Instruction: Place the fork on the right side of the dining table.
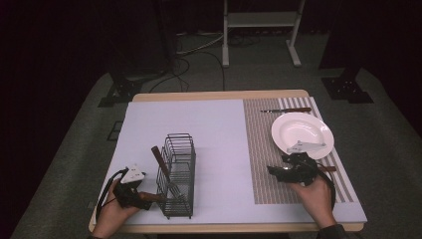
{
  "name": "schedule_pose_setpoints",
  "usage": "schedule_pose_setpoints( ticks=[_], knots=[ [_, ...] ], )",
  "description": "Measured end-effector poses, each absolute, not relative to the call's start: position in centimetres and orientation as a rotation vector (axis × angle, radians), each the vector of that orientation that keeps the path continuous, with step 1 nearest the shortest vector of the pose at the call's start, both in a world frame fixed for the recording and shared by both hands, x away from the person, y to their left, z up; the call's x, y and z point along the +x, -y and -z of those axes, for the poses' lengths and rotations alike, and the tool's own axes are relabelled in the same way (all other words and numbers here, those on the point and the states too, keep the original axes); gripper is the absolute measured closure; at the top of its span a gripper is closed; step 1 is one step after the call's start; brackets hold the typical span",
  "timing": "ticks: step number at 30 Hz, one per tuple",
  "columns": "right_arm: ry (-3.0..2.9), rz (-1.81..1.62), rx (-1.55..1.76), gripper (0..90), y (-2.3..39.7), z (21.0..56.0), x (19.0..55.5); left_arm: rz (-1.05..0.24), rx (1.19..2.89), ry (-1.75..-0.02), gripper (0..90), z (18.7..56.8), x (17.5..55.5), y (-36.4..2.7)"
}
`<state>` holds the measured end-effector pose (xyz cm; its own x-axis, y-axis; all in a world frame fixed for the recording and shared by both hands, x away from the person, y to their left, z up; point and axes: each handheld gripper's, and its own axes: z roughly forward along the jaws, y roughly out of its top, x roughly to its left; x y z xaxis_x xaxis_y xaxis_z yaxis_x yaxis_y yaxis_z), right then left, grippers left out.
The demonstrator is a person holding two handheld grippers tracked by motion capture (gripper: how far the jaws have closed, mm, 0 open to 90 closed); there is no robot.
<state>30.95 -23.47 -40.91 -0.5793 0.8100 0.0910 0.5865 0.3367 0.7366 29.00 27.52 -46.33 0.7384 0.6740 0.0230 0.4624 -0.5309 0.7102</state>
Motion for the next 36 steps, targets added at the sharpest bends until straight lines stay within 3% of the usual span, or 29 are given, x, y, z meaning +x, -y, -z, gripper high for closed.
schedule_pose_setpoints(
  ticks=[14,36],
  knots=[
    [-2.442,-1.082,1.071,27.9,18.0,41.7,31.0,-0.385,2.228,-0.851,0.0,46.3,29.0,-27.5],
    [-2.577,-1.077,0.876,19.2,10.6,43.5,31.0,-0.385,2.229,-0.851,0.0,46.3,29.0,-27.5]
  ],
)
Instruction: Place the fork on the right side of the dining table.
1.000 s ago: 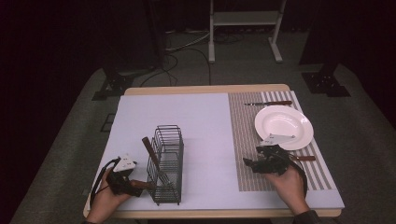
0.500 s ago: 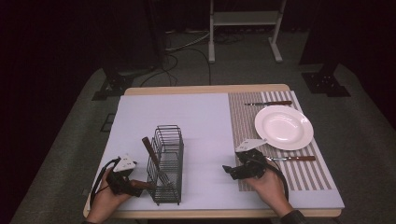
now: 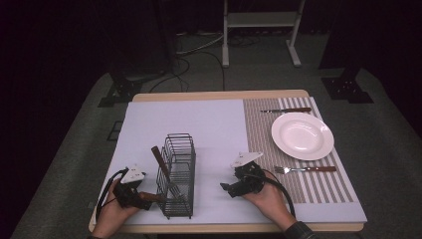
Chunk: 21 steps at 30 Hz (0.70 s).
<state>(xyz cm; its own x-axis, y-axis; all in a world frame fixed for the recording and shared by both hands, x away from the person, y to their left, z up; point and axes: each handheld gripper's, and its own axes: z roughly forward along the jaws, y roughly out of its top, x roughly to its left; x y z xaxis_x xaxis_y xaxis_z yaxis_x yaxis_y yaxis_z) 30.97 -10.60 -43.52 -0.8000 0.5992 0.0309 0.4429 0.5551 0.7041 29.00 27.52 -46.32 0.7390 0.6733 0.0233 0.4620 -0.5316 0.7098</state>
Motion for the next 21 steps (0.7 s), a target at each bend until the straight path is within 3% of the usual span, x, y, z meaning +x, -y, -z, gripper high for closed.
schedule_pose_setpoints(
  ticks=[21],
  knots=[
    [-2.621,-1.078,0.741,16.5,7.2,46.1,31.2,-0.385,2.228,-0.851,0.0,46.3,29.0,-27.5]
  ],
)
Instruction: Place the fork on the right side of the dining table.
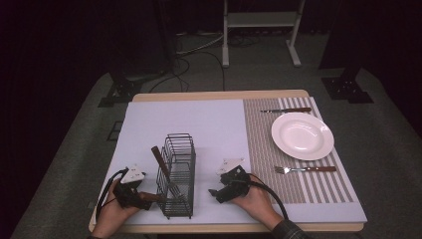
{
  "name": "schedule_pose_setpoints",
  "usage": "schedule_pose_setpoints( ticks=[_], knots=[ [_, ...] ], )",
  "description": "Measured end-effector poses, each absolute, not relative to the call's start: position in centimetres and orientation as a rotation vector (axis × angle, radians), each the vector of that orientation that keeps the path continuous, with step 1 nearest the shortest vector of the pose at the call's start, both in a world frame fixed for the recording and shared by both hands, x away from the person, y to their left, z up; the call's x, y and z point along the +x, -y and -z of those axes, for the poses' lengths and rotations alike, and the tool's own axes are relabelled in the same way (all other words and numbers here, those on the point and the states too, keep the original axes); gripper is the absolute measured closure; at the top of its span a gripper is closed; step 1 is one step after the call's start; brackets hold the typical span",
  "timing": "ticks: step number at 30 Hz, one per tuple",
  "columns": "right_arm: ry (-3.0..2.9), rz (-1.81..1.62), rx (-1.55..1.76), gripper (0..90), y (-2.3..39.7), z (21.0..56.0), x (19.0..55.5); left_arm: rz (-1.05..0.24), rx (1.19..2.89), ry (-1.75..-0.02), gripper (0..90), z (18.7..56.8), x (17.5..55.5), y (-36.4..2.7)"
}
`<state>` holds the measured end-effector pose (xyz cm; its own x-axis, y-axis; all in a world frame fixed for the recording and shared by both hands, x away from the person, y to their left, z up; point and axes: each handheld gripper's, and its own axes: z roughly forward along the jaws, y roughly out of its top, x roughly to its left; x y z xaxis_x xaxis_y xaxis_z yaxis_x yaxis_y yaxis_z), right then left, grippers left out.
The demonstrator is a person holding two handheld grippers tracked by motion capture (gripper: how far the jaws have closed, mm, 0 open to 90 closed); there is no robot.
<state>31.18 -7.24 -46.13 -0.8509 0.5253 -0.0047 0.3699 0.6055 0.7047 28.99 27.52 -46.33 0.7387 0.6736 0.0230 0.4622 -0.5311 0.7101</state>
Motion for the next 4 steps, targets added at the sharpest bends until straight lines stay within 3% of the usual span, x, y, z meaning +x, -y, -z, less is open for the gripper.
schedule_pose_setpoints(
  ticks=[4],
  knots=[
    [-2.596,-1.12,0.736,16.5,7.51,46.42,30.98,-0.385,2.228,-0.851,0.0,46.33,28.99,-27.52]
  ],
)
